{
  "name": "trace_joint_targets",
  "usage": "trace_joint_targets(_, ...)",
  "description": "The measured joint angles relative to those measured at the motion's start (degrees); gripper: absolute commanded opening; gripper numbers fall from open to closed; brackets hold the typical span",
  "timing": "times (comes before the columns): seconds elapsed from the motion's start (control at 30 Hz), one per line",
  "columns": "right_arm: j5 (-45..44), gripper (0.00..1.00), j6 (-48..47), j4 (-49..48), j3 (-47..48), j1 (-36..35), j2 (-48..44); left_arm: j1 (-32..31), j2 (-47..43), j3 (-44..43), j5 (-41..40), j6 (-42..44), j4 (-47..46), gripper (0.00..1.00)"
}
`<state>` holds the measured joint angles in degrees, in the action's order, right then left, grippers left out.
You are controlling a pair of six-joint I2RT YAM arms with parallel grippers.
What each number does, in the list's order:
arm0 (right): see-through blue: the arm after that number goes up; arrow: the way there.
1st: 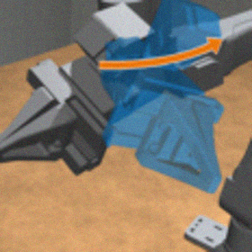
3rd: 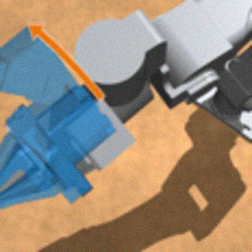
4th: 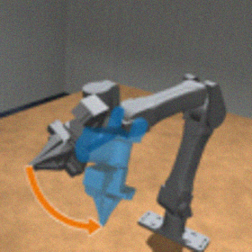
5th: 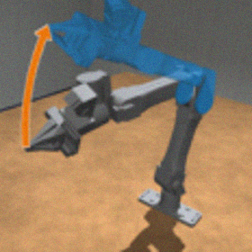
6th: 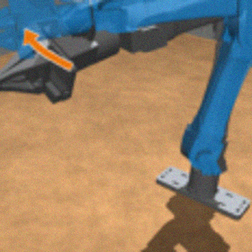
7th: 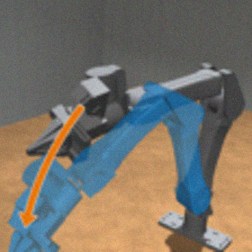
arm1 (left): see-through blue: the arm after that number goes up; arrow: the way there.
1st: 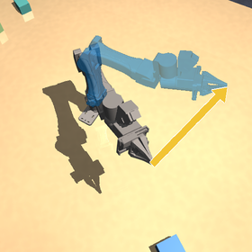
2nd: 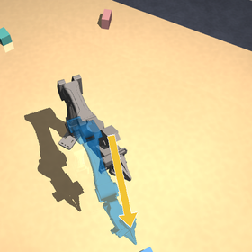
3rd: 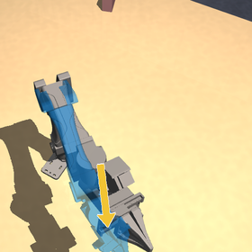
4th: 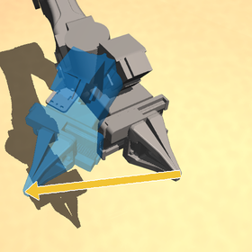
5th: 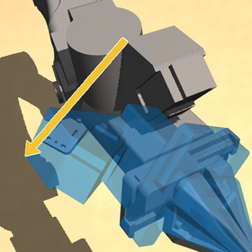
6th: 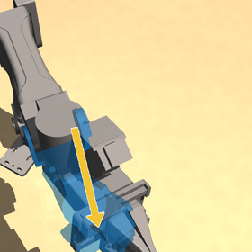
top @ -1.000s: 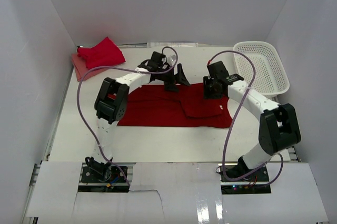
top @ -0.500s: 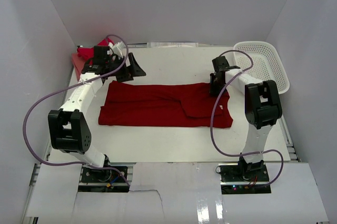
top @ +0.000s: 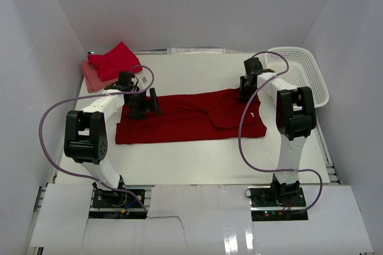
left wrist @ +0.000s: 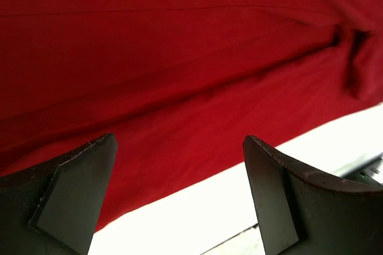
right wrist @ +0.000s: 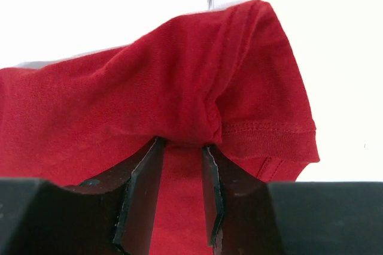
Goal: Fold and stack the t-shirts
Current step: Rotate the tshirt 90 degrees
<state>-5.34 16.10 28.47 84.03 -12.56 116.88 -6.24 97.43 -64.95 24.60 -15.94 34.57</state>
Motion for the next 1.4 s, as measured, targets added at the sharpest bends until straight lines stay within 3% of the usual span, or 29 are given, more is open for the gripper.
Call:
trace_joint_targets(0.53,1.68,0.38,-0.24,0.15,5.68,0.61,3.98,4.46,3.21,-3.65,-7.58,-0.26,-2.93,0.98)
trace_joint_targets(0.7,3.43,0.38,-0.28,0.5,11.91,1.14,8.09,6.25,10.19,-6.12,-7.74,-0.35,-3.54,0.98)
trace_joint_targets(0.97,6.82,0.41,-0.46,2.99,21.44,2.23,13.99,6.23,10.93,-7.28,-7.54,-0.59,-3.1,0.98)
trace_joint_targets(1.23,11.67,0.45,-1.25,5.77,40.59,3.98,25.66,2.36,7.48,-1.75,-8.13,-0.02,-6.58,0.98)
trace_joint_targets(1.4,17.16,0.47,-0.46,5.2,45.66,6.05,29.18,-5.79,4.7,2.78,-7.82,-1.62,-8.63,0.98)
